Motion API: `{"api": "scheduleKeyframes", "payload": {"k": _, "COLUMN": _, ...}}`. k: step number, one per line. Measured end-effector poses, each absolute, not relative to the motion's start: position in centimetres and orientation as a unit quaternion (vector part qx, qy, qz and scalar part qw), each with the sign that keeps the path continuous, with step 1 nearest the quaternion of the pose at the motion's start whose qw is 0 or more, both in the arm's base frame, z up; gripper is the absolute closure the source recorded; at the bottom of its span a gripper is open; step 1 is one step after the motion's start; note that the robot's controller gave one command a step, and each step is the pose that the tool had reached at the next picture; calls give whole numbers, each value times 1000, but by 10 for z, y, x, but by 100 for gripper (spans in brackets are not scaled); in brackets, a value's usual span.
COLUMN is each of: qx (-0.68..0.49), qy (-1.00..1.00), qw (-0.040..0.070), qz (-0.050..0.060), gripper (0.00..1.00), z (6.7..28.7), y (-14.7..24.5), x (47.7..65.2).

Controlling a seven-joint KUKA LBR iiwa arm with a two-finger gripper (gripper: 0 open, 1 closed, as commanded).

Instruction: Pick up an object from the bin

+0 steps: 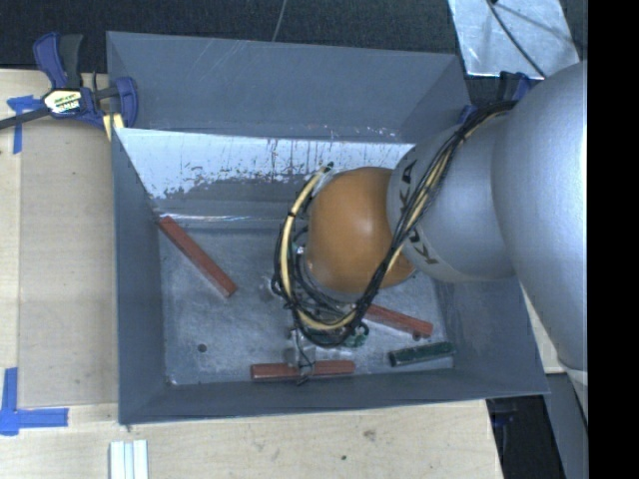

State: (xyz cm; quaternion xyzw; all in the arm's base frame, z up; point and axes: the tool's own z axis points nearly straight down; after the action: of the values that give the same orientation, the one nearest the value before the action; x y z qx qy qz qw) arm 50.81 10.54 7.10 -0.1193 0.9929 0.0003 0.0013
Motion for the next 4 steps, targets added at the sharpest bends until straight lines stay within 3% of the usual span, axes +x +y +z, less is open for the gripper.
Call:
{"api": "scheduleKeyframes", "payload": {"k": 1, "qx": -119, "qy": 993, "qw": 1, "qz": 0, "gripper": 0, "z": 71, "y": 105, "x": 508}}
{"api": "scheduleKeyframes", "payload": {"k": 2, "qx": -70, "qy": 998, "qw": 2, "qz": 0, "gripper": 0, "z": 96, "y": 104, "x": 516}}
{"api": "scheduleKeyframes", "payload": {"k": 3, "qx": -253, "qy": 968, "qw": 2, "qz": 0, "gripper": 0, "z": 103, "y": 89, "x": 513}}
{"api": "scheduleKeyframes", "payload": {"k": 4, "qx": -221, "qy": 975, "qw": 1, "qz": 0, "gripper": 100, "z": 70, "y": 43, "x": 509}}
